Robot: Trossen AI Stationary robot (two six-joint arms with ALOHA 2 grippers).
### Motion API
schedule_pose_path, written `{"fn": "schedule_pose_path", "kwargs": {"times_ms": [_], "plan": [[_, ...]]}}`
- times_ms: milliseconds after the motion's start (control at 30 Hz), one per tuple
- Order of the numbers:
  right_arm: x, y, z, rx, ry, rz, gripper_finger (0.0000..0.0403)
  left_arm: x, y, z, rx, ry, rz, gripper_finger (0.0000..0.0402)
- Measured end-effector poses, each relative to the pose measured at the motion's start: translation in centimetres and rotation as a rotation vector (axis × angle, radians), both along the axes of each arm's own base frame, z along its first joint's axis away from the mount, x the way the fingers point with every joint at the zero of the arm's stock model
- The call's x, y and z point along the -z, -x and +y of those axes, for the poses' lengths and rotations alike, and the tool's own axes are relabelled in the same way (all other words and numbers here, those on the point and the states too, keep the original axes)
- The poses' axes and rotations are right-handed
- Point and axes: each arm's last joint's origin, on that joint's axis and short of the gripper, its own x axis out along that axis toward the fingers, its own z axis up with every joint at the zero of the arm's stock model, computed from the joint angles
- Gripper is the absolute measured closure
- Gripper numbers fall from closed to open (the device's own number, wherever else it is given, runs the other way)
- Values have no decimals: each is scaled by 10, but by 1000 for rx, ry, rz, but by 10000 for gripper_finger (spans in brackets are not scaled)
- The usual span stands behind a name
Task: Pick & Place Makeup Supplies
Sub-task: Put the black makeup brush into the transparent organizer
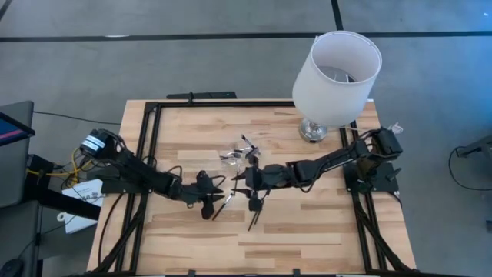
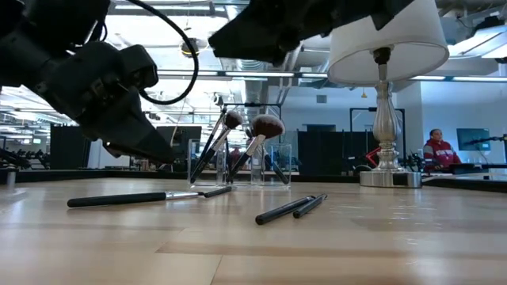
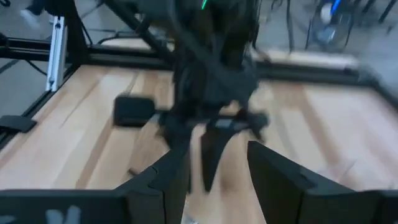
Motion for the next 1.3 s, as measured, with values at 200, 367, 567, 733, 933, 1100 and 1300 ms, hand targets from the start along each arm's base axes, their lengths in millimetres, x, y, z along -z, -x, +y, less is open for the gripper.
{"fn": "schedule_pose_path", "kwargs": {"times_ms": [200, 367, 567, 733, 933, 1100, 1300], "plan": [[-25, -12, -10, -15, 129, -91, 248, 10, -9, -8, -70, -7, 14, 307], [-44, -20, -20, 14, 140, -145, 252, 13, -19, -12, -83, -9, 16, 307], [-49, -22, -30, 47, 110, -154, 258, 22, -26, -16, -85, -25, 44, 307], [-48, -23, -33, 55, 111, -149, 262, 32, -25, -20, -107, -3, 55, 307], [-48, -23, -32, 53, 111, -146, 262, 35, -24, -22, -104, -13, 66, 307], [-47, -22, -28, 43, 112, -138, 266, 34, -24, -20, -84, -29, 72, 308], [-45, -21, -24, 28, 113, -117, 270, 35, -33, -4, -29, -26, 113, 358]]}}
